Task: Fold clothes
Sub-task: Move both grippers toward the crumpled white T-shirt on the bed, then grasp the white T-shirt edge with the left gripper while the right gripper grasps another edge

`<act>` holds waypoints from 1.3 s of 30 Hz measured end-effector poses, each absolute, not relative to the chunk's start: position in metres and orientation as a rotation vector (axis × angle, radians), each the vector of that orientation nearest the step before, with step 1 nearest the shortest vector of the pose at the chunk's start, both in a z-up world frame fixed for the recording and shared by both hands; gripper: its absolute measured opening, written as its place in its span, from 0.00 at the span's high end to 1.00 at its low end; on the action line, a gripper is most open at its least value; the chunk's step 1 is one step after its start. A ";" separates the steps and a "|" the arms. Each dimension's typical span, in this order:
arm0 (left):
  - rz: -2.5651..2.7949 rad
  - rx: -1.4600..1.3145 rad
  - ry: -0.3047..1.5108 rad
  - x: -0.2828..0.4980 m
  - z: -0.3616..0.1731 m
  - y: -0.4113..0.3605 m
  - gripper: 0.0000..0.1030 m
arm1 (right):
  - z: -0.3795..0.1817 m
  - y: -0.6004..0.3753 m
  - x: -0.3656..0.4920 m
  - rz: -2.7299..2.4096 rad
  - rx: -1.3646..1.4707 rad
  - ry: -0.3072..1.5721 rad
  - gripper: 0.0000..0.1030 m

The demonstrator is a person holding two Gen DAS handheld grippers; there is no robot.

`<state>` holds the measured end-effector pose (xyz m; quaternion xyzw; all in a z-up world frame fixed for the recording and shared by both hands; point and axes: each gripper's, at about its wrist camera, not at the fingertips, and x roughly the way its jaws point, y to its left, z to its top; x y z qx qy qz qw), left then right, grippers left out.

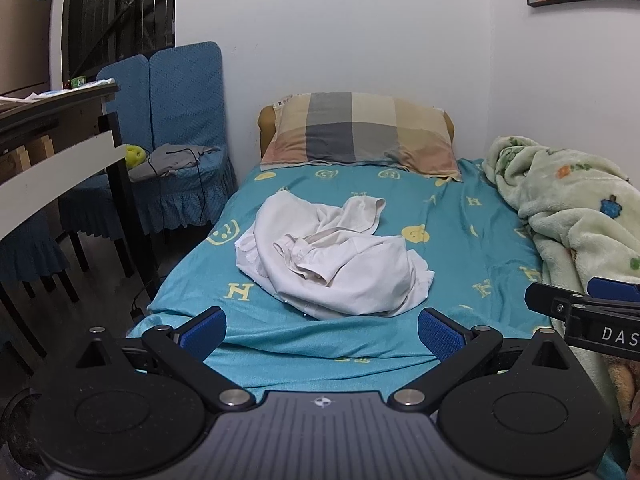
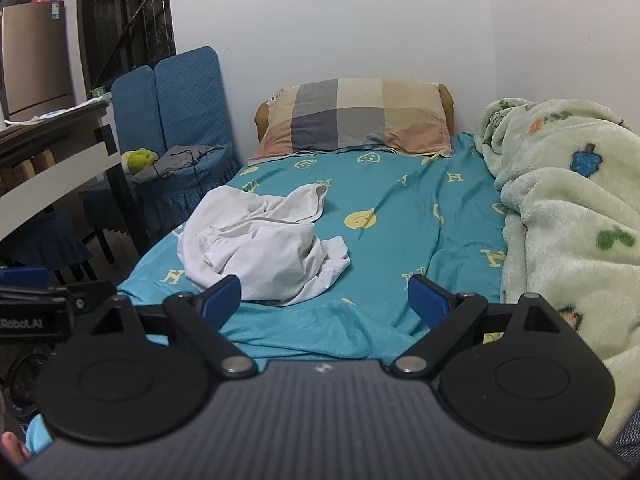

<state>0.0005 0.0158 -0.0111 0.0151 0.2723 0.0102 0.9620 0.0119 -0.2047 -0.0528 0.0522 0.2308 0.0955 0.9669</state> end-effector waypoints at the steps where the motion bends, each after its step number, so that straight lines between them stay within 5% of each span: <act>1: 0.020 0.028 0.556 0.001 -0.012 0.017 0.00 | -0.053 -0.204 0.012 0.194 0.106 0.468 0.11; 10: 0.027 0.047 0.574 0.020 -0.015 0.020 0.00 | -0.049 -0.205 0.028 0.173 0.140 0.518 0.11; 17: 0.007 -0.012 0.660 0.115 -0.025 0.035 0.04 | -0.021 -0.206 0.069 0.166 0.260 0.500 0.11; 28: 0.091 0.004 0.664 0.273 -0.099 0.062 0.05 | -0.105 -0.213 0.119 0.253 0.385 0.665 0.11; 34: 0.044 -0.292 0.725 0.302 -0.128 0.109 0.47 | -0.127 -0.207 0.133 0.254 0.423 0.692 0.11; 36: 0.017 -0.367 0.722 0.302 -0.130 0.116 0.76 | -0.129 -0.205 0.133 0.258 0.413 0.693 0.11; 39: -0.015 -0.378 0.672 0.290 -0.114 0.108 0.89 | -0.127 -0.203 0.130 0.258 0.404 0.672 0.11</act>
